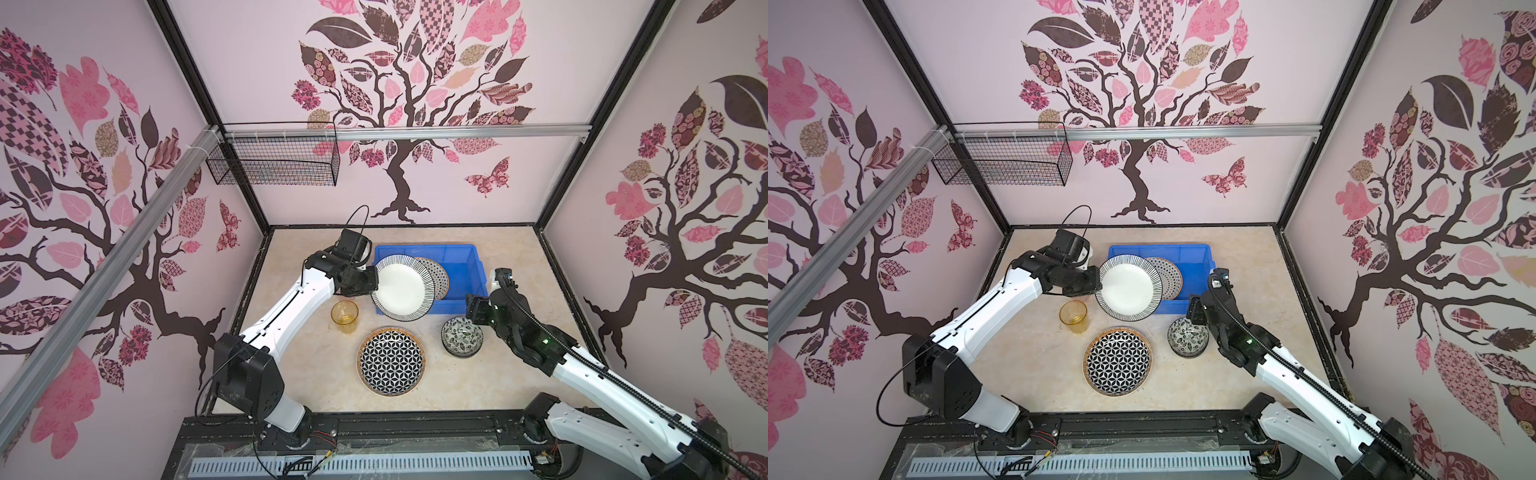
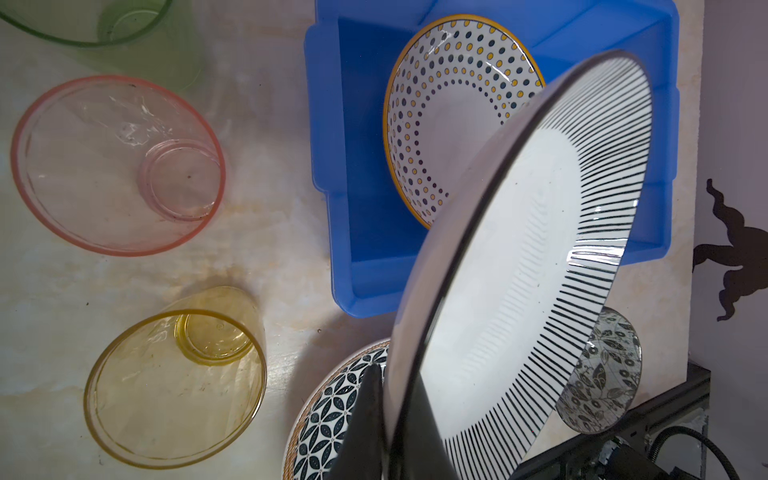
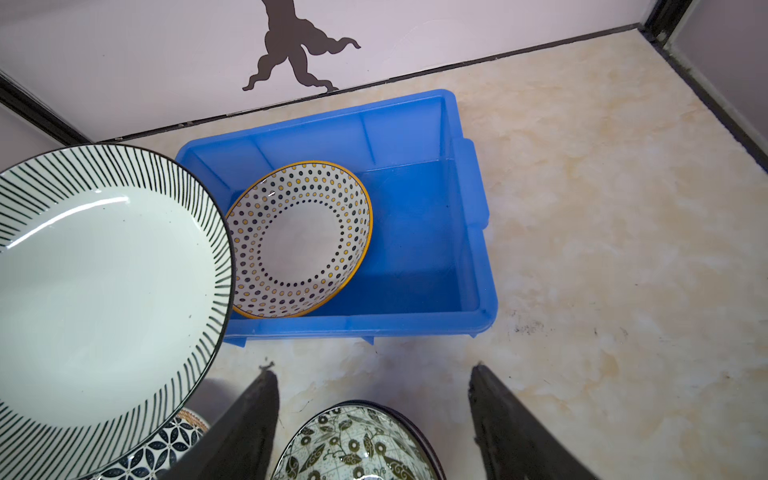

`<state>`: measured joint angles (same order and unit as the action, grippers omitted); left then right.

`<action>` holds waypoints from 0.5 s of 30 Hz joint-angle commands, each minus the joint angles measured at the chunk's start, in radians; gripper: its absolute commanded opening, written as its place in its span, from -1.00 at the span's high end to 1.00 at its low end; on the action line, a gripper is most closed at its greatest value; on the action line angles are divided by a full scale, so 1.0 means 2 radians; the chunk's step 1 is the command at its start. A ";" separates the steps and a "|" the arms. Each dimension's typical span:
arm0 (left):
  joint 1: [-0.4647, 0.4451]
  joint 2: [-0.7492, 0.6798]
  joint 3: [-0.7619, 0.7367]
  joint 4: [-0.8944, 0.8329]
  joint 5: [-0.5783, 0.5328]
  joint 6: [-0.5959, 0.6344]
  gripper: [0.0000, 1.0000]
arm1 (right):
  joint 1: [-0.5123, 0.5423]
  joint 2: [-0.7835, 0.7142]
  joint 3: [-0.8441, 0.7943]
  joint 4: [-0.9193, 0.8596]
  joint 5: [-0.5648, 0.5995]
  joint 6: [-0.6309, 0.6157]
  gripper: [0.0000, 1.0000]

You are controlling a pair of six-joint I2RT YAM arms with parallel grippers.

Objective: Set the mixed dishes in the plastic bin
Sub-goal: 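Carry the striped plate over the blue bin with the left gripper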

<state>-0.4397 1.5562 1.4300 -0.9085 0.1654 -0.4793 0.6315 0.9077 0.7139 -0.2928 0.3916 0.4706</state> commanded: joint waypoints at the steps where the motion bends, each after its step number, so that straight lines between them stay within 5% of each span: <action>1: 0.003 -0.001 0.050 0.055 0.020 0.005 1.00 | -0.004 -0.011 0.021 -0.013 -0.001 -0.003 -0.50; 15: 0.008 0.050 0.090 0.064 0.010 0.015 1.00 | -0.017 -0.025 0.012 -0.004 0.003 -0.011 -0.50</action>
<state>-0.4297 1.6520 1.5242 -0.8768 0.1593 -0.4576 0.6106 0.8581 0.7139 -0.2993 0.3893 0.4637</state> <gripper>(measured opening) 0.075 0.750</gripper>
